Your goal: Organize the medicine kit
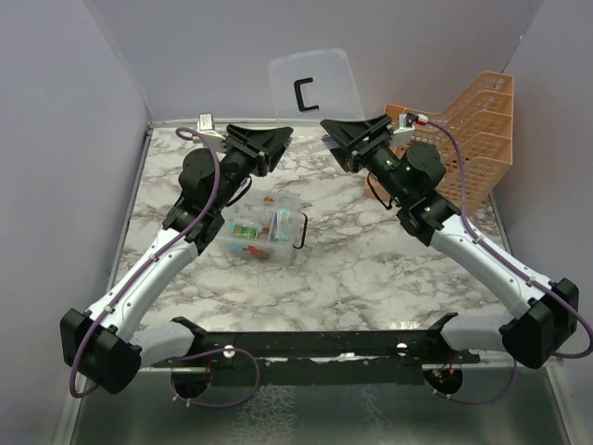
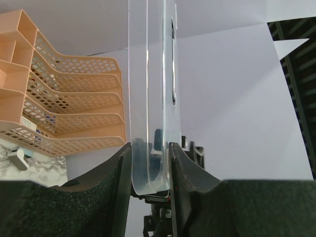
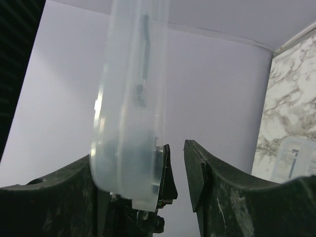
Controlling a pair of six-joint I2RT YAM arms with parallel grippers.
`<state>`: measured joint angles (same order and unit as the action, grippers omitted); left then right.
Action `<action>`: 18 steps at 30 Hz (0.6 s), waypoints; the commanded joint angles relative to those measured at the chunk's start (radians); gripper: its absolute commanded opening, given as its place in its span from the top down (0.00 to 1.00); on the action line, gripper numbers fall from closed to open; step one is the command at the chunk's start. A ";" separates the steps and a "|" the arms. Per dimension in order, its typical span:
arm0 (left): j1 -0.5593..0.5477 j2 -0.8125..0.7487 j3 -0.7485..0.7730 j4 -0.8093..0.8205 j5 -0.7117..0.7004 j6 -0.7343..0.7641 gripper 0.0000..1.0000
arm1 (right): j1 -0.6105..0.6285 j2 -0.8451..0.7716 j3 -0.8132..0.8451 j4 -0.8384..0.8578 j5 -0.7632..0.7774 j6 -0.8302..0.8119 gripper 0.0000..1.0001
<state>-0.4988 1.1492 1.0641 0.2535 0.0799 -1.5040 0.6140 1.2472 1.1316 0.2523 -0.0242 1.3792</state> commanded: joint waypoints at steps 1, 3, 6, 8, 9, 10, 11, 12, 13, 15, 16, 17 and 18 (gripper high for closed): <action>0.000 -0.023 0.006 0.058 -0.034 -0.065 0.87 | 0.000 0.047 0.012 0.109 0.001 0.060 0.49; 0.000 -0.027 -0.001 0.058 -0.034 -0.068 0.86 | 0.000 0.058 0.023 0.096 0.001 0.083 0.59; 0.001 -0.030 0.001 0.039 -0.045 -0.053 0.84 | -0.001 0.066 0.044 0.066 -0.010 0.089 0.71; 0.000 -0.031 0.012 0.004 -0.050 -0.036 0.77 | 0.000 0.064 0.038 0.070 -0.015 0.091 0.79; 0.000 -0.032 0.014 -0.005 -0.051 -0.028 0.72 | 0.000 0.063 0.035 0.073 -0.018 0.090 0.82; 0.001 -0.034 0.014 -0.016 -0.054 -0.023 0.67 | 0.000 0.060 0.033 0.075 -0.020 0.088 0.84; 0.000 -0.035 0.015 -0.030 -0.060 -0.012 0.59 | -0.001 0.059 0.031 0.074 -0.021 0.085 0.86; 0.000 -0.039 0.017 -0.047 -0.068 0.002 0.52 | -0.002 0.058 0.030 0.074 -0.024 0.081 0.86; 0.002 -0.043 0.022 -0.064 -0.079 0.021 0.46 | -0.002 0.057 0.032 0.070 -0.027 0.072 0.87; 0.002 -0.050 0.028 -0.104 -0.099 0.074 0.30 | -0.002 0.055 0.037 0.058 -0.036 0.049 0.87; 0.003 -0.055 0.033 -0.133 -0.108 0.104 0.25 | -0.002 0.055 0.045 0.046 -0.045 0.034 0.88; 0.004 -0.059 0.039 -0.162 -0.117 0.144 0.22 | -0.003 0.054 0.049 0.034 -0.054 0.018 0.88; 0.007 -0.061 0.047 -0.197 -0.123 0.196 0.20 | -0.004 0.054 0.054 0.018 -0.069 -0.003 0.88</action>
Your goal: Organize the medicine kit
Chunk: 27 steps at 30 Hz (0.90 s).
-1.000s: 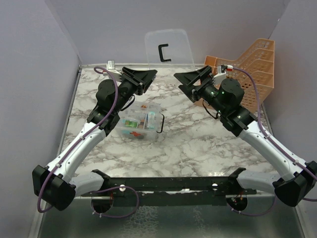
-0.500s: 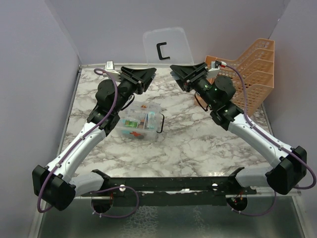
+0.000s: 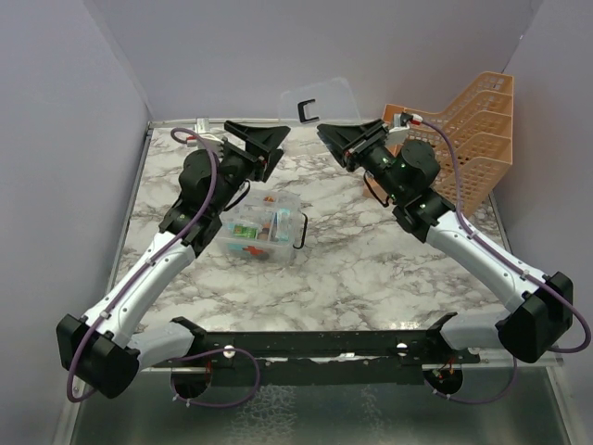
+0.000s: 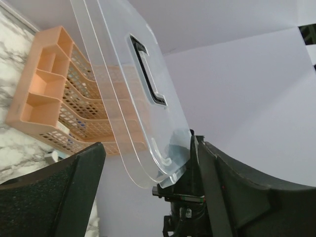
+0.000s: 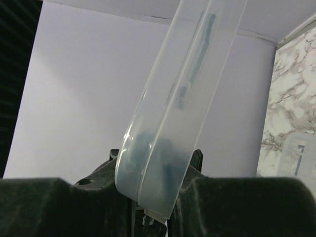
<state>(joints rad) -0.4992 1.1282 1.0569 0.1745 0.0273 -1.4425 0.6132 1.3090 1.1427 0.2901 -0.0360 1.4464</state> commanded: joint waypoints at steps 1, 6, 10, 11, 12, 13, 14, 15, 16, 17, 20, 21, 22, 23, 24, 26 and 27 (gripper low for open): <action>0.011 -0.043 0.065 -0.162 -0.074 0.179 0.18 | -0.006 -0.006 0.050 -0.040 -0.079 -0.089 0.88; 0.063 -0.075 0.116 -0.362 -0.087 0.425 0.16 | -0.026 0.019 0.079 -0.153 -0.235 -0.174 0.90; 0.078 -0.056 0.258 -0.561 -0.194 0.680 0.16 | -0.029 0.073 0.128 -0.223 -0.397 -0.273 0.90; 0.081 -0.043 0.302 -0.599 -0.210 0.735 0.16 | -0.029 0.094 0.149 -0.240 -0.447 -0.293 0.91; 0.084 -0.026 0.352 -0.638 -0.226 0.781 0.16 | -0.029 0.120 0.171 -0.253 -0.502 -0.315 0.91; 0.088 -0.006 0.396 -0.672 -0.237 0.816 0.16 | -0.030 0.145 0.193 -0.268 -0.563 -0.335 0.91; 0.093 0.014 0.438 -0.702 -0.239 0.861 0.16 | -0.029 0.169 0.212 -0.279 -0.604 -0.345 0.90; 0.101 0.038 0.494 -0.733 -0.239 0.881 0.16 | -0.024 0.191 0.224 -0.280 -0.645 -0.355 0.90; 0.109 0.060 0.530 -0.760 -0.238 0.896 0.16 | -0.021 0.208 0.238 -0.280 -0.679 -0.361 0.91; 0.119 0.079 0.560 -0.778 -0.229 0.911 0.16 | -0.015 0.227 0.251 -0.281 -0.706 -0.362 0.91; 0.153 0.125 0.629 -0.817 -0.217 0.951 0.16 | 0.004 0.286 0.274 -0.259 -0.774 -0.343 0.91; 0.165 0.138 0.645 -0.826 -0.222 0.964 0.16 | 0.009 0.305 0.278 -0.250 -0.793 -0.328 0.91; 0.182 0.150 0.658 -0.838 -0.227 0.974 0.15 | 0.013 0.322 0.278 -0.230 -0.815 -0.314 0.90; 0.198 0.161 0.671 -0.851 -0.224 0.981 0.15 | 0.017 0.342 0.279 -0.219 -0.835 -0.296 0.91; 0.217 0.168 0.678 -0.858 -0.212 0.990 0.14 | 0.020 0.356 0.281 -0.210 -0.850 -0.282 0.91; 0.260 0.175 0.677 -0.869 -0.177 0.999 0.13 | 0.023 0.390 0.296 -0.200 -0.882 -0.262 0.91; 0.277 0.175 0.663 -0.871 -0.159 1.001 0.11 | 0.025 0.408 0.303 -0.204 -0.900 -0.260 0.91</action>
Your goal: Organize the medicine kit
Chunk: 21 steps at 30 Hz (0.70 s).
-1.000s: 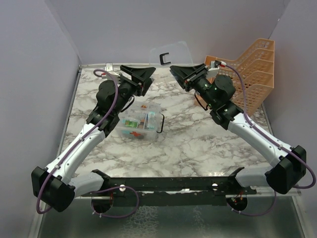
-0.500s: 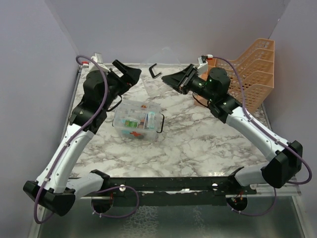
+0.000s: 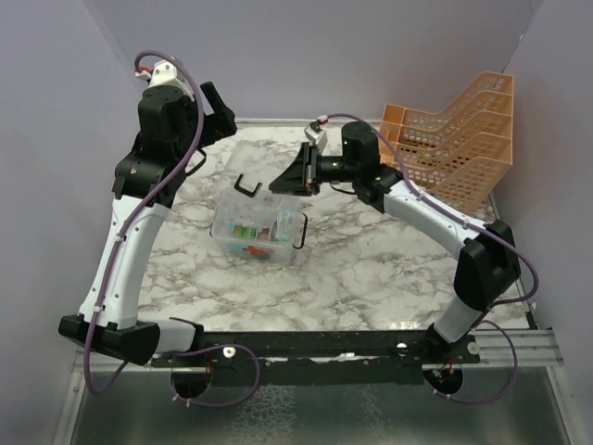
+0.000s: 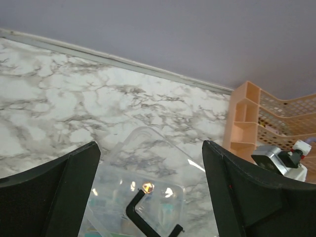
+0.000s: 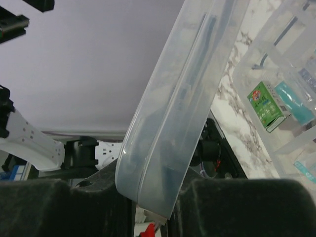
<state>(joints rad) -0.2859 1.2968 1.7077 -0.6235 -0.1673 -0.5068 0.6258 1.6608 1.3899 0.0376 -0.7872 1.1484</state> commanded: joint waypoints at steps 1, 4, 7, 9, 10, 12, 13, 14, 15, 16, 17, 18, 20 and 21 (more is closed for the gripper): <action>0.081 0.003 -0.005 -0.072 0.053 0.065 0.10 | 0.014 0.074 0.067 0.048 -0.167 0.041 0.91; 0.123 -0.010 -0.075 -0.066 0.098 0.070 0.01 | 0.020 0.130 0.089 0.044 -0.243 0.050 0.91; 0.165 -0.042 -0.176 -0.025 0.137 0.073 0.01 | 0.024 0.154 0.062 0.094 -0.266 0.091 0.91; 0.197 -0.063 -0.240 -0.008 0.161 0.064 0.01 | 0.023 0.167 0.055 0.107 -0.273 0.100 0.90; 0.214 -0.070 -0.267 -0.005 0.184 0.059 0.01 | 0.024 0.173 0.054 0.108 -0.276 0.100 0.90; 0.245 -0.080 -0.312 -0.004 0.246 0.048 0.01 | 0.024 0.185 0.049 0.111 -0.286 0.109 0.90; 0.260 -0.085 -0.331 -0.005 0.277 0.042 0.01 | 0.024 0.191 0.046 0.110 -0.292 0.111 0.90; 0.271 -0.090 -0.346 -0.004 0.303 0.035 0.01 | 0.024 0.194 0.043 0.107 -0.297 0.110 0.90; 0.283 -0.094 -0.380 -0.005 0.335 0.029 0.01 | 0.025 0.197 0.039 0.101 -0.300 0.109 0.90; 0.294 -0.098 -0.402 -0.007 0.355 0.024 0.02 | 0.024 0.197 0.034 0.096 -0.303 0.107 0.91; 0.306 -0.101 -0.419 -0.010 0.373 0.017 0.03 | 0.023 0.197 0.026 0.093 -0.307 0.106 0.91; 0.319 -0.103 -0.437 -0.014 0.390 0.010 0.03 | 0.023 0.197 0.018 0.092 -0.310 0.107 0.91; 0.342 -0.108 -0.472 -0.016 0.421 -0.005 0.04 | 0.022 0.197 0.001 0.090 -0.315 0.108 0.91; 0.353 -0.111 -0.488 -0.015 0.433 -0.012 0.05 | 0.021 0.197 -0.007 0.088 -0.316 0.109 0.91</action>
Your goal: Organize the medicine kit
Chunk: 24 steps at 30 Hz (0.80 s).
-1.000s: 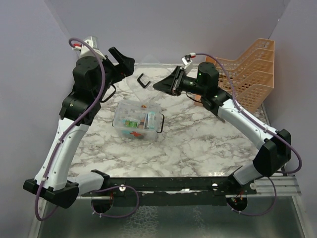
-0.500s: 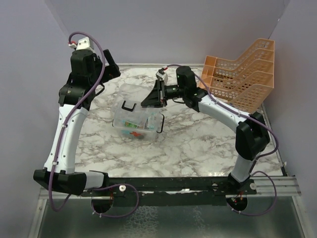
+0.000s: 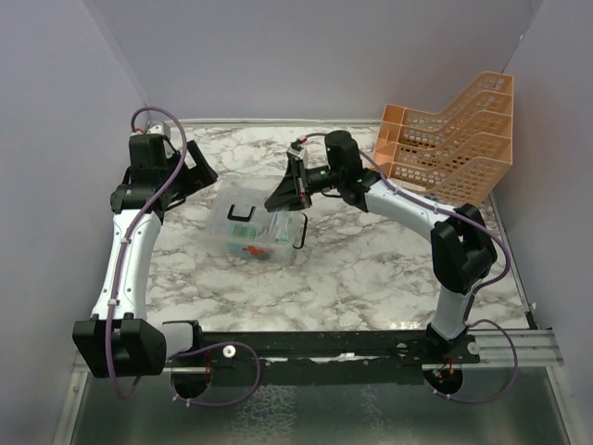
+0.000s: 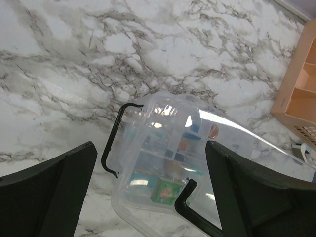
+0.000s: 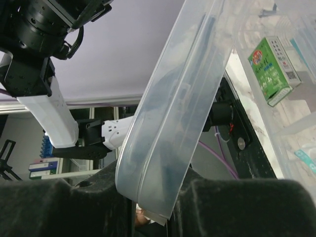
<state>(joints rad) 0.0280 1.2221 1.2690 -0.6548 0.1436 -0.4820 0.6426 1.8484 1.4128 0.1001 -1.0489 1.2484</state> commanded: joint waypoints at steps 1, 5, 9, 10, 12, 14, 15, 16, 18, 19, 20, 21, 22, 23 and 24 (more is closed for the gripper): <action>0.047 -0.039 -0.066 0.018 0.130 -0.040 0.05 | 0.001 0.008 -0.037 0.023 -0.052 0.009 0.91; 0.063 -0.045 -0.124 0.019 0.147 -0.042 0.06 | -0.024 -0.006 -0.062 0.001 -0.018 -0.015 0.90; 0.069 -0.046 -0.161 0.028 0.167 -0.041 0.06 | -0.045 0.001 -0.064 -0.027 0.000 -0.049 0.88; 0.070 -0.043 -0.167 0.029 0.170 -0.041 0.06 | -0.047 0.005 -0.063 -0.032 0.003 -0.059 0.87; 0.072 -0.040 -0.179 0.031 0.169 -0.041 0.06 | -0.050 0.010 -0.063 -0.048 0.015 -0.081 0.85; 0.075 -0.035 -0.192 0.032 0.169 -0.043 0.06 | -0.056 0.013 -0.070 -0.048 0.023 -0.092 0.84; 0.076 -0.032 -0.199 0.034 0.172 -0.043 0.06 | -0.058 0.015 -0.074 -0.044 0.026 -0.095 0.83; 0.078 -0.026 -0.207 0.037 0.177 -0.043 0.06 | -0.059 0.019 -0.076 -0.045 0.025 -0.098 0.83; 0.079 -0.015 -0.217 0.037 0.187 -0.041 0.06 | -0.064 0.027 -0.075 -0.064 0.021 -0.116 0.82; 0.080 -0.010 -0.221 0.038 0.188 -0.041 0.06 | -0.066 0.031 -0.071 -0.086 0.023 -0.134 0.81; 0.080 -0.006 -0.224 0.038 0.189 -0.041 0.06 | -0.068 0.037 -0.065 -0.114 0.023 -0.157 0.79; 0.081 -0.001 -0.228 0.039 0.192 -0.041 0.06 | -0.071 0.043 -0.058 -0.142 0.023 -0.186 0.78; 0.081 0.004 -0.230 0.039 0.200 -0.039 0.06 | -0.074 0.049 -0.054 -0.164 0.024 -0.204 0.76; 0.082 0.011 -0.231 0.039 0.211 -0.036 0.06 | -0.077 0.054 -0.050 -0.183 0.025 -0.222 0.74; 0.082 0.016 -0.232 0.039 0.221 -0.034 0.06 | -0.080 0.059 -0.046 -0.203 0.029 -0.237 0.72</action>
<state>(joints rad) 0.1013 1.2182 1.0458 -0.6365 0.3084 -0.5209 0.5808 1.8683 1.3472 0.0166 -1.0458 1.1149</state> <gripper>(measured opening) 0.937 0.249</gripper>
